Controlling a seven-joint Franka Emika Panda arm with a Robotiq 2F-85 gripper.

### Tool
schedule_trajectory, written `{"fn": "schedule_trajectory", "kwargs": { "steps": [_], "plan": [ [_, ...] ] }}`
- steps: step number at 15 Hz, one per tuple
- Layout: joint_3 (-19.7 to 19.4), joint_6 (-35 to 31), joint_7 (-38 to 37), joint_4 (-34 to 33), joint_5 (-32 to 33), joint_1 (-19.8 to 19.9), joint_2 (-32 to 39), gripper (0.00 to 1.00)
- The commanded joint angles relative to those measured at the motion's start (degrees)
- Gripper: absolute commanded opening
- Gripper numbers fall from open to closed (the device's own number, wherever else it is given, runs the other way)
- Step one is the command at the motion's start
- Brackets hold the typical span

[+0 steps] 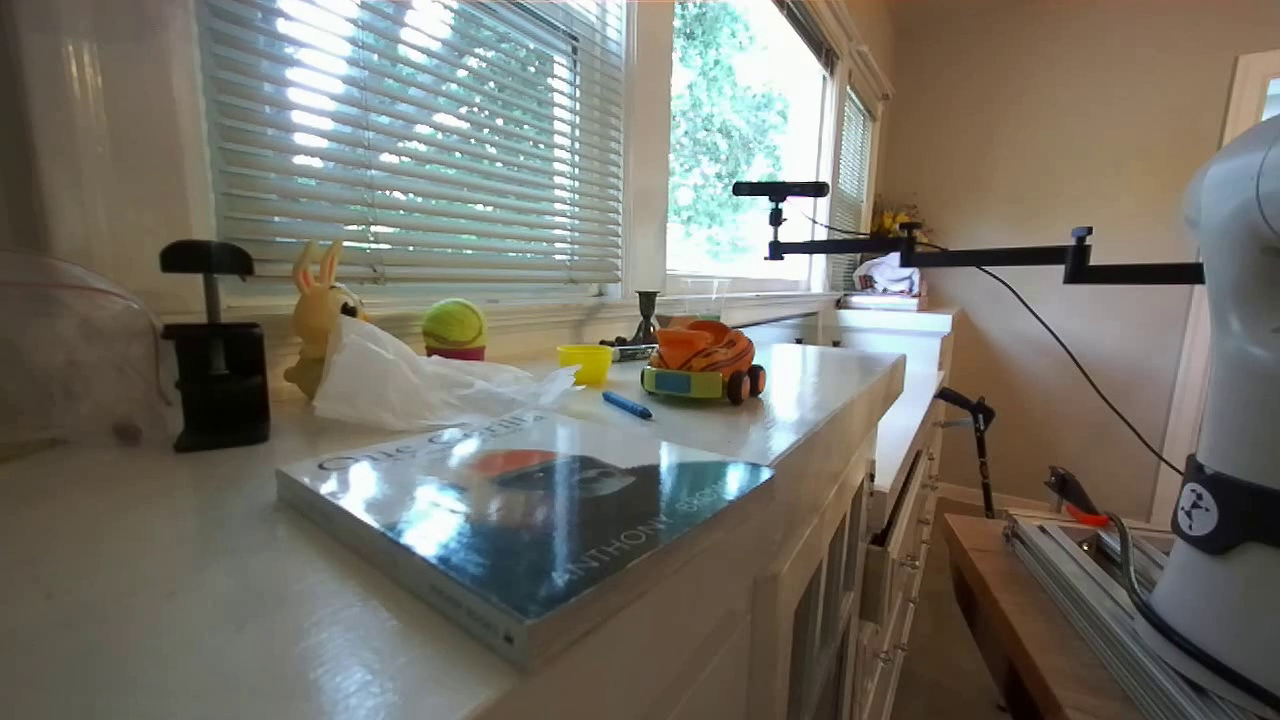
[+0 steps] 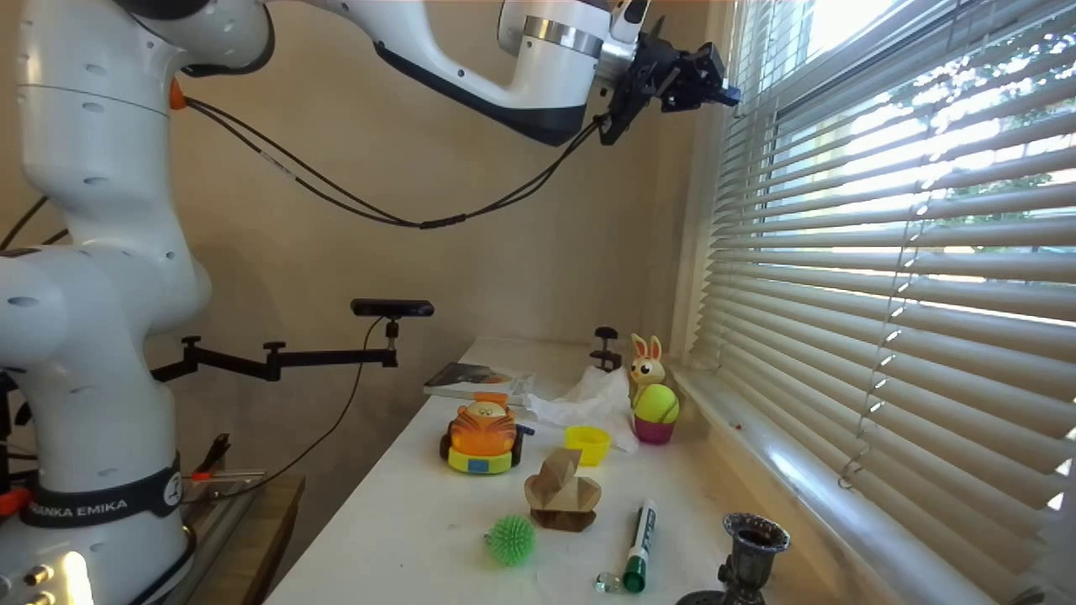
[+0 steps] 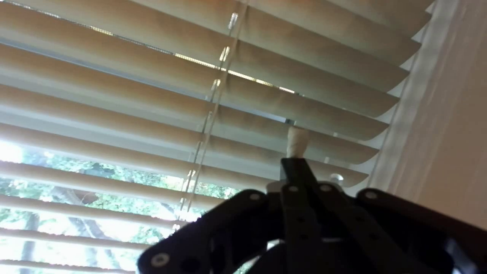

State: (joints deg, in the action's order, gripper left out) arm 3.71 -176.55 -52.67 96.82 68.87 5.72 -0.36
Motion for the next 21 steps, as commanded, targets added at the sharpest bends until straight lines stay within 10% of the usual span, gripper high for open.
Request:
{"fn": "schedule_trajectory", "kwargs": {
  "steps": [1,2,12,21],
  "plan": [
    [0.2,1.9,-3.2,0.2,3.0,-0.2,-1.3,0.07],
    [0.2,1.9,-3.2,0.2,3.0,-0.1,-1.3,0.27],
    [0.2,3.0,-3.2,-0.2,3.1,0.0,-1.0,0.96],
    [-0.1,2.8,-4.9,-0.7,3.2,0.3,-0.4,0.99]
  ]
}}
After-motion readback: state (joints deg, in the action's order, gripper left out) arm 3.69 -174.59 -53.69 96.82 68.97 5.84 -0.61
